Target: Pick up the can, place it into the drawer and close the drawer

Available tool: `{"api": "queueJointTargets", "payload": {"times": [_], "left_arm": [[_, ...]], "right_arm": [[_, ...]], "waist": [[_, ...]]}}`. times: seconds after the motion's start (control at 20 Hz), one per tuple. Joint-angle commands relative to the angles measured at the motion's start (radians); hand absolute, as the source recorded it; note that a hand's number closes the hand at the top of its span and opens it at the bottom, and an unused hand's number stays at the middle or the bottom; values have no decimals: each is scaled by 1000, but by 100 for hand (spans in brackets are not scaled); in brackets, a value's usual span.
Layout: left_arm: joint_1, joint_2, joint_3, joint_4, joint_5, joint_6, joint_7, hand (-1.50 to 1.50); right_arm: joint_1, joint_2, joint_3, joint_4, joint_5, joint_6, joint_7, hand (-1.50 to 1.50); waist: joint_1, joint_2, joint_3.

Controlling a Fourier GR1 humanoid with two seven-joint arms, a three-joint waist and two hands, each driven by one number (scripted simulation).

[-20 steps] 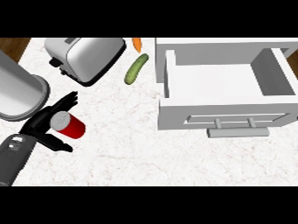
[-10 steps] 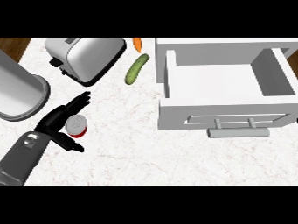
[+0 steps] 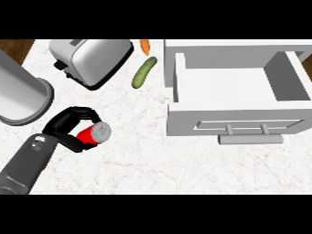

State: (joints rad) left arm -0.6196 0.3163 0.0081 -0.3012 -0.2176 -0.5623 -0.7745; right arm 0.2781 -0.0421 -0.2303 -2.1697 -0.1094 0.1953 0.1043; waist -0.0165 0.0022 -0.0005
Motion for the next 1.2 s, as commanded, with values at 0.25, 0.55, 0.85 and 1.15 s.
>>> {"api": "queueJointTargets", "payload": {"times": [0.25, 0.55, 0.85, 1.15], "left_arm": [[-2, -28, 179, -8, 189, 83, 67, 150], [45, -137, 305, -89, 301, 463, 113, 150], [106, -194, 218, -445, 306, 514, 330, 150], [189, -280, 92, -834, 269, 606, 538, 150]], "right_arm": [[-10, 17, 14, -34, 24, -27, 29, -150], [27, 41, 20, -28, 46, -34, -8, -150], [108, 30, -47, -18, -22, 33, -81, -150], [72, 11, -67, -5, -43, 30, -55, -150]], "waist": [[20, -4, 0], [39, -13, 3], [36, -16, 4], [38, -15, 3]]}}
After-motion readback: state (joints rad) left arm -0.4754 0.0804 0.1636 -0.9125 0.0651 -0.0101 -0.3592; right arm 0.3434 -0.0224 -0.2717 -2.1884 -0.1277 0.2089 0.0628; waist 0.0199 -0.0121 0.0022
